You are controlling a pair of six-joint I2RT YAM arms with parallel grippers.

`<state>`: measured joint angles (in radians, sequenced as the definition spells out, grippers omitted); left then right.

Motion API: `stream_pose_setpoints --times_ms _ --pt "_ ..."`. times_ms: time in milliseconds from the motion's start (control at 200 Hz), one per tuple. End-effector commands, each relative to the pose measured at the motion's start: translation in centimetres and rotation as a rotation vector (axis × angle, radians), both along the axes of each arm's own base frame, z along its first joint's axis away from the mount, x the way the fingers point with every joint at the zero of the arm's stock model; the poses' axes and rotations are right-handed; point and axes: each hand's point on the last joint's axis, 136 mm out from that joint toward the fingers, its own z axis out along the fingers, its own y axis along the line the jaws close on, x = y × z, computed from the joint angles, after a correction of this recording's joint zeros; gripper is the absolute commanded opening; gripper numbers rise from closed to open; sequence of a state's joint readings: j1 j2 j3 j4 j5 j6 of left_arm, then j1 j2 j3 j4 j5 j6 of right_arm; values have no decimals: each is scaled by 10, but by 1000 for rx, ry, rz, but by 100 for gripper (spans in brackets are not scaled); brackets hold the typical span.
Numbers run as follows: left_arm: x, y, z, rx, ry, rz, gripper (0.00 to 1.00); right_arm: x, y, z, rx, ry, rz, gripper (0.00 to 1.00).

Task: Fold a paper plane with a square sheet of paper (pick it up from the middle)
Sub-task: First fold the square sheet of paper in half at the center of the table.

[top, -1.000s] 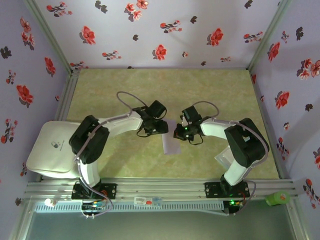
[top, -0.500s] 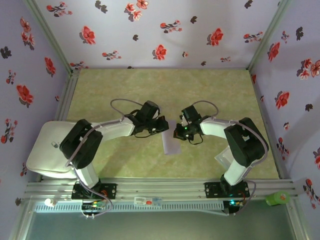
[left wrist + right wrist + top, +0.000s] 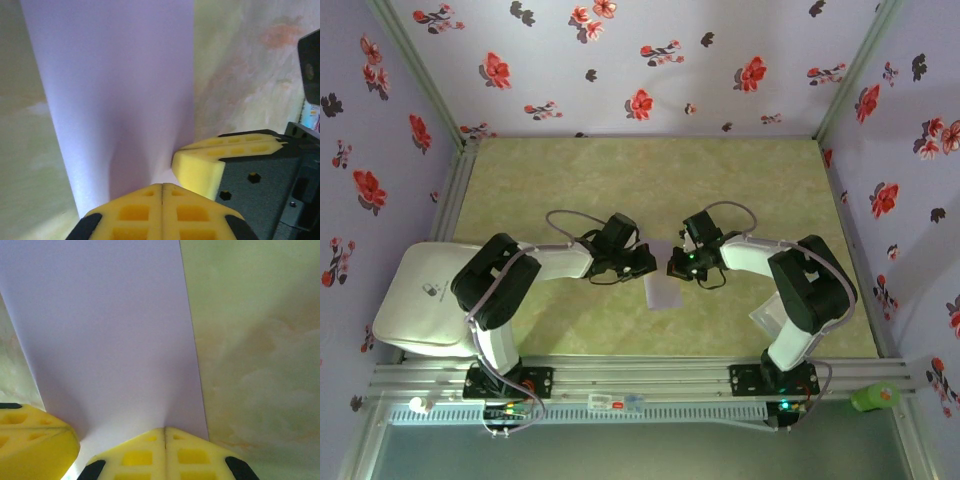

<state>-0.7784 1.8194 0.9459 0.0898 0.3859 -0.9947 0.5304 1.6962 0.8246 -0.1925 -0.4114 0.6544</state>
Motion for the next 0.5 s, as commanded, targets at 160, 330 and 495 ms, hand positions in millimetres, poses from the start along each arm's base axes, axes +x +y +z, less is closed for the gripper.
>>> stream_pose_setpoints --times_ms 160,330,495 --pt "-13 31 -42 145 8 -20 0 -26 -37 -38 -174 112 -48 0" --pt "-21 47 -66 202 20 -16 0 -28 -38 -42 -175 119 -60 0" --pt "-20 47 -56 185 13 -4 0 -28 -39 -40 -182 111 -64 0"
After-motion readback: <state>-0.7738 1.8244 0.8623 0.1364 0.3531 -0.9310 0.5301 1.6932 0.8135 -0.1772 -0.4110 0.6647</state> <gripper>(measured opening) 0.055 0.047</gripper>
